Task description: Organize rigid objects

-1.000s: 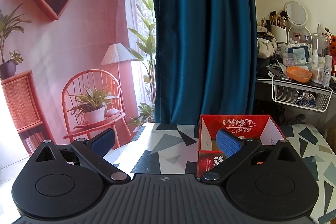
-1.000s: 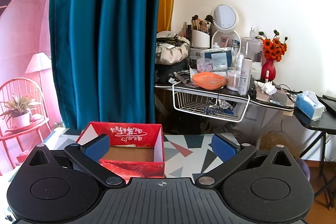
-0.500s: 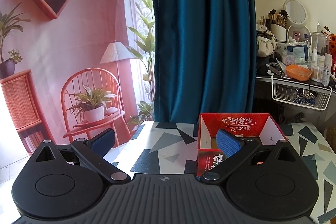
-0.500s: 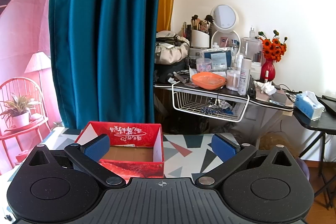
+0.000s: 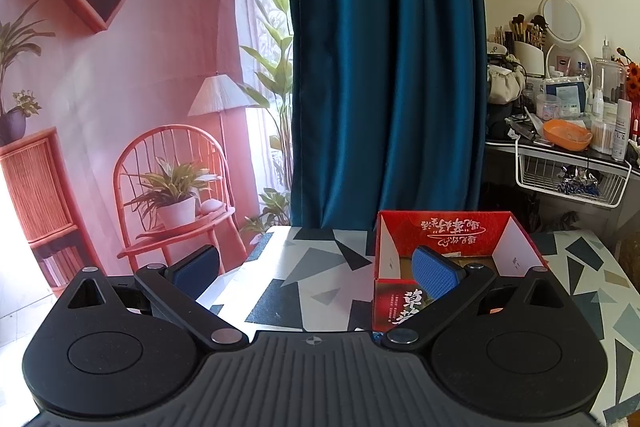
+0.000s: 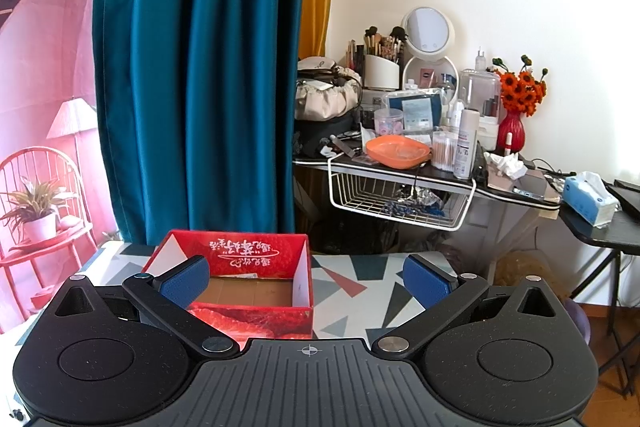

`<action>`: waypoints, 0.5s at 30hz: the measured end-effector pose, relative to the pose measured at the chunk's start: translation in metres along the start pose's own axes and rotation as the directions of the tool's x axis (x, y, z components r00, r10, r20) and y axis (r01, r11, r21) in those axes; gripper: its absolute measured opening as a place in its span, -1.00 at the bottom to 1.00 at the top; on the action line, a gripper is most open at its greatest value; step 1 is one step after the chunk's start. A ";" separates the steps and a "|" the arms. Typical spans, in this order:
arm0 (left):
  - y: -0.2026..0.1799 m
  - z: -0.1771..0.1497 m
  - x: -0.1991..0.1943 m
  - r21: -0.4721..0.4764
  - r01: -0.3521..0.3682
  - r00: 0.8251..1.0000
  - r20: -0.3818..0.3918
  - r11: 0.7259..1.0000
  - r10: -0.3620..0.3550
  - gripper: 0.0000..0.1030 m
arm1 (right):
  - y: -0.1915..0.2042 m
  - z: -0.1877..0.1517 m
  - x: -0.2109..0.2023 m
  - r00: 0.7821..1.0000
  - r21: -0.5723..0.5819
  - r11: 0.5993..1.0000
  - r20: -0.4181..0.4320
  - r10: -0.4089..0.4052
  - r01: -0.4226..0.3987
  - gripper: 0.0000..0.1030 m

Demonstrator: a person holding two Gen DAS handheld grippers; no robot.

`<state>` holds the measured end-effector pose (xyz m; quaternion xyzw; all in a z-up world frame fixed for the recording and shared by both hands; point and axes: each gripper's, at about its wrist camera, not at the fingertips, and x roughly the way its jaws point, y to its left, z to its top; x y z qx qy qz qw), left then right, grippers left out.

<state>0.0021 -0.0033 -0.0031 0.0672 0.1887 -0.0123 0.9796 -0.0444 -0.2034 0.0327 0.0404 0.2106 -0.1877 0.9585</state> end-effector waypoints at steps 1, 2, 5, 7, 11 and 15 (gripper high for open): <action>0.000 0.000 0.000 0.000 0.000 1.000 0.001 1.000 0.000 1.00 | 0.000 0.000 0.000 1.000 0.000 1.000 0.000 0.001 -0.001 0.99; 0.000 0.000 0.000 0.000 0.000 1.000 0.000 1.000 0.000 1.00 | -0.001 0.000 -0.001 1.000 0.001 1.000 0.000 0.002 -0.002 0.99; 0.000 0.000 0.001 -0.002 0.000 1.000 -0.003 1.000 0.000 1.00 | 0.000 0.000 0.000 1.000 0.000 1.000 -0.001 0.000 0.000 0.99; 0.000 0.000 0.002 -0.001 0.000 1.000 -0.005 1.000 0.000 1.00 | 0.000 0.000 0.000 1.000 0.000 1.000 -0.001 0.001 -0.001 0.99; -0.002 -0.001 0.003 0.000 0.001 1.000 -0.009 1.000 -0.001 1.00 | 0.000 -0.002 0.000 1.000 0.000 1.000 -0.002 0.001 -0.001 0.99; -0.002 -0.002 0.003 -0.001 0.001 1.000 -0.008 1.000 -0.001 1.00 | -0.001 -0.003 0.001 1.000 0.003 1.000 -0.003 0.003 -0.003 0.99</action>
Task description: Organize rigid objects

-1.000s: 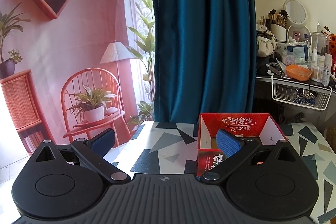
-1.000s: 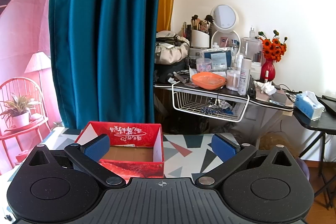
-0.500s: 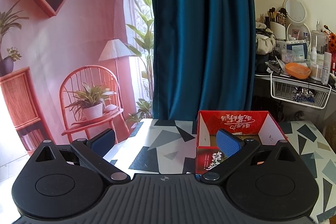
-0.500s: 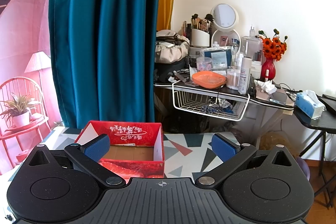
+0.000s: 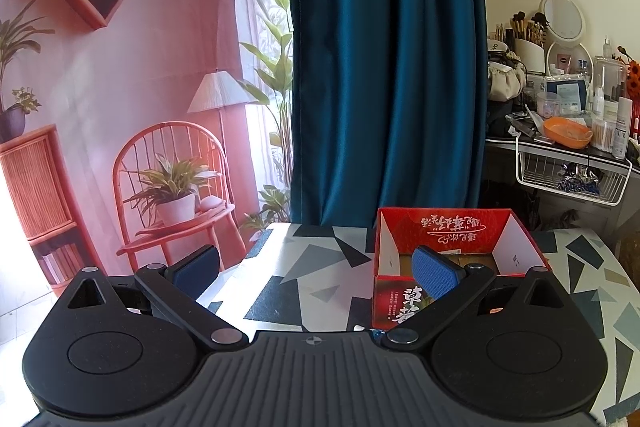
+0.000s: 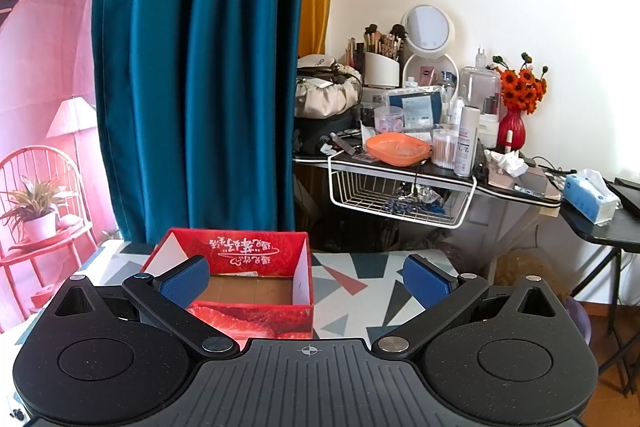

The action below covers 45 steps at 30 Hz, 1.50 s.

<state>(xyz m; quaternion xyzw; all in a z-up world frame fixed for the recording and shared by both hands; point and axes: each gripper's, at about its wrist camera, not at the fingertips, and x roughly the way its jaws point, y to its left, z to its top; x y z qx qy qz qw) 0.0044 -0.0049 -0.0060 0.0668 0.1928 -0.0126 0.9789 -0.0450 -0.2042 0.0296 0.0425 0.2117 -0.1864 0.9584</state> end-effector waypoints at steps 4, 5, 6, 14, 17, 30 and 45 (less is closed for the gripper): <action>-0.001 -0.003 0.005 0.000 0.000 1.000 -0.014 1.000 0.000 1.00 | -0.001 -0.005 0.004 1.000 0.006 1.000 -0.008 0.003 -0.003 0.99; -0.001 -0.003 0.007 0.000 0.000 1.000 -0.020 1.000 0.000 1.00 | -0.001 -0.006 0.006 1.000 0.008 1.000 -0.010 0.004 -0.004 0.99; -0.001 -0.004 0.009 0.000 0.000 1.000 -0.026 1.000 0.000 1.00 | -0.001 -0.007 0.009 1.000 0.010 1.000 -0.014 0.005 -0.005 0.99; -0.005 -0.010 0.022 0.000 0.030 0.998 -0.052 1.000 -0.030 1.00 | 0.000 -0.010 0.027 0.999 0.027 1.000 -0.036 0.017 -0.016 0.99; -0.007 -0.014 0.029 0.002 0.050 0.997 -0.059 0.999 -0.050 1.00 | 0.001 -0.012 0.035 0.999 0.024 0.999 -0.033 0.042 -0.041 0.99; -0.021 -0.060 0.093 0.061 0.008 0.994 -0.113 0.998 -0.001 1.00 | -0.003 -0.061 0.104 0.989 0.069 0.987 -0.028 0.148 -0.146 0.99; -0.016 -0.109 0.162 -0.092 0.183 0.934 -0.296 0.979 -0.202 0.95 | -0.008 -0.132 0.188 0.949 0.156 0.970 -0.226 0.219 -0.187 0.99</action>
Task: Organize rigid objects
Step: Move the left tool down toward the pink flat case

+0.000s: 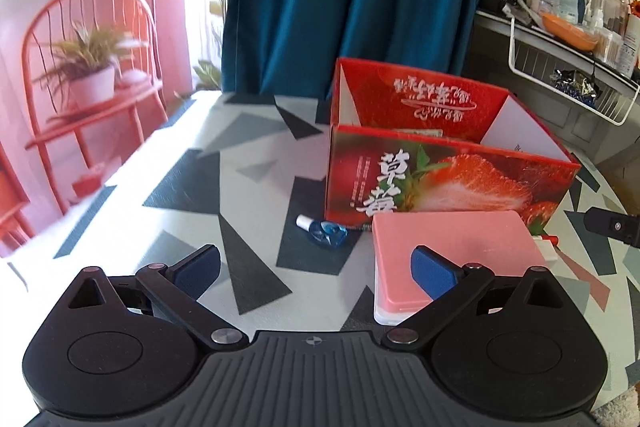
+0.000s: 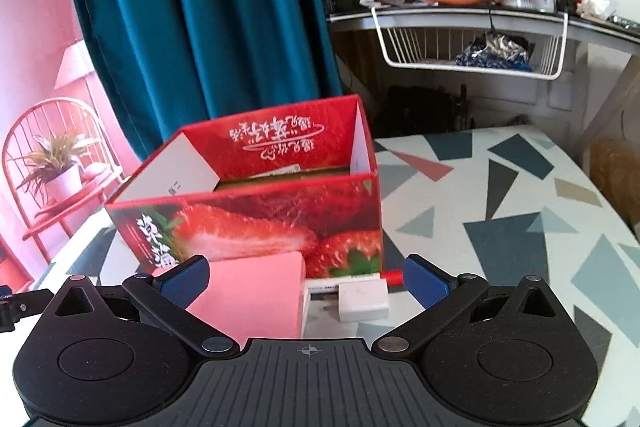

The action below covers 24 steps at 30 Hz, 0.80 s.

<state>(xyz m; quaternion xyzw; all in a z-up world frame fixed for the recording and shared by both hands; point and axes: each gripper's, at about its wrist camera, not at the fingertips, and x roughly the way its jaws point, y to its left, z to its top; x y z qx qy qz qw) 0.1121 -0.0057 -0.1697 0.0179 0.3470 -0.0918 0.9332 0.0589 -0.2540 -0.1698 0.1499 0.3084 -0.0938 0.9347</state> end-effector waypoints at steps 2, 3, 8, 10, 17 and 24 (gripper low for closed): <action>0.004 0.006 -0.002 -0.021 0.019 1.000 -0.014 1.000 -0.020 0.83 | -0.001 0.003 0.003 1.000 -0.002 1.000 -0.005 -0.005 0.005 0.99; 0.006 0.011 -0.004 -0.030 0.028 1.000 -0.008 0.999 -0.028 0.83 | -0.001 0.008 0.001 1.000 -0.004 1.000 0.000 -0.005 0.005 0.99; 0.008 0.039 -0.012 -0.056 0.043 0.998 0.049 0.997 -0.041 0.83 | -0.001 0.036 -0.010 0.997 -0.051 0.998 0.069 -0.031 0.034 0.99; 0.005 0.048 -0.015 -0.052 0.058 0.997 0.054 0.997 -0.055 0.82 | 0.000 0.047 -0.014 0.996 -0.072 0.997 0.080 -0.027 0.032 0.99; -0.006 0.076 -0.004 -0.037 0.118 0.991 0.070 0.992 -0.115 0.80 | 0.015 0.083 0.001 0.997 -0.212 0.975 -0.018 0.069 -0.071 0.99; -0.002 0.046 0.058 -0.117 0.146 0.977 -0.139 0.982 -0.162 0.55 | 0.020 0.054 0.032 0.991 -0.171 0.978 -0.082 0.108 -0.121 0.97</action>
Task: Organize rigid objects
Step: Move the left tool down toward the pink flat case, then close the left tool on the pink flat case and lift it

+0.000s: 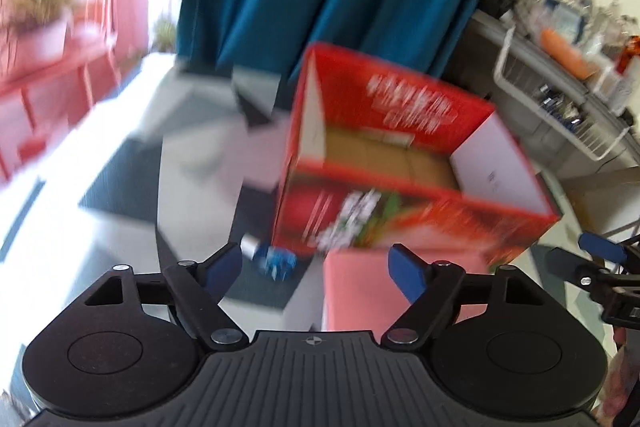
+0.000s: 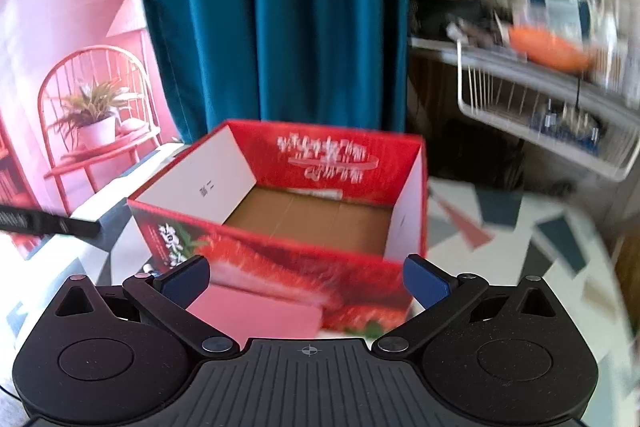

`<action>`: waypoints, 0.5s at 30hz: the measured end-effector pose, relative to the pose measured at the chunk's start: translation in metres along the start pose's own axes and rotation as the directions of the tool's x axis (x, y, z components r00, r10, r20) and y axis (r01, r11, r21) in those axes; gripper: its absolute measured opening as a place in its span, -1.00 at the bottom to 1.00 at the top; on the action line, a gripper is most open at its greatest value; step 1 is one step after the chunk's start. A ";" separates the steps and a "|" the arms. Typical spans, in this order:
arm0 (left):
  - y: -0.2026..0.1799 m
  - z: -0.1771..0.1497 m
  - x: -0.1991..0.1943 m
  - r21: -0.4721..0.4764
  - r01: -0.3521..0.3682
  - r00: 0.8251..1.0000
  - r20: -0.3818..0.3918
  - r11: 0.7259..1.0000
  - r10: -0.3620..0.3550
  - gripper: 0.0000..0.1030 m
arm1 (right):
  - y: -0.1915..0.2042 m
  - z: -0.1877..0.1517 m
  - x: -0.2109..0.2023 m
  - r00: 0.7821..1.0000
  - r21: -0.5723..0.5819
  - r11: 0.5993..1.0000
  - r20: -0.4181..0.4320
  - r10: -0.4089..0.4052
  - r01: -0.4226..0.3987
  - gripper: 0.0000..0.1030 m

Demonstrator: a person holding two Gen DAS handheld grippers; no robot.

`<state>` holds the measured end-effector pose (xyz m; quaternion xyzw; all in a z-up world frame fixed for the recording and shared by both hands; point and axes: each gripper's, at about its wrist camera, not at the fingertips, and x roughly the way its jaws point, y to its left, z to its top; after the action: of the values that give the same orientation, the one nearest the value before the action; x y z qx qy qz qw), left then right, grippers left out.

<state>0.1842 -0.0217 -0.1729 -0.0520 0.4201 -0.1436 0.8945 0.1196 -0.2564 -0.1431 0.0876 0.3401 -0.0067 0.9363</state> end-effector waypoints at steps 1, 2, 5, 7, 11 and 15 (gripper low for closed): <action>0.003 -0.004 0.009 -0.016 0.001 1.000 -0.027 1.000 -0.001 0.48 | -0.002 -0.007 0.004 1.000 0.039 0.999 -0.006 0.009 -0.009 0.96; 0.006 -0.006 0.017 -0.029 0.006 0.999 -0.051 1.000 -0.007 0.42 | -0.004 -0.014 0.007 1.000 0.065 0.998 -0.012 0.017 -0.016 0.91; 0.010 -0.010 0.033 -0.049 0.032 0.995 -0.097 0.998 -0.037 0.29 | -0.010 -0.032 0.014 0.999 0.079 0.997 -0.036 0.013 -0.010 0.84; 0.007 -0.009 0.042 -0.052 0.049 0.992 -0.114 0.997 -0.054 0.22 | -0.016 -0.036 0.020 0.998 0.090 0.996 -0.057 0.018 -0.013 0.70; -0.002 -0.005 0.052 -0.031 0.098 0.989 -0.110 0.995 -0.101 0.17 | -0.024 -0.036 0.032 0.995 0.132 0.990 -0.074 0.060 -0.050 0.56; -0.007 -0.006 0.061 -0.026 0.124 0.984 -0.127 0.992 -0.127 0.17 | -0.021 -0.041 0.045 0.989 0.131 0.988 -0.109 0.099 -0.084 0.49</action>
<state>0.2151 -0.0460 -0.2199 -0.0772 0.4741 -0.1988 0.8543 0.1265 -0.2684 -0.2056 0.1621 0.3880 0.0200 0.9071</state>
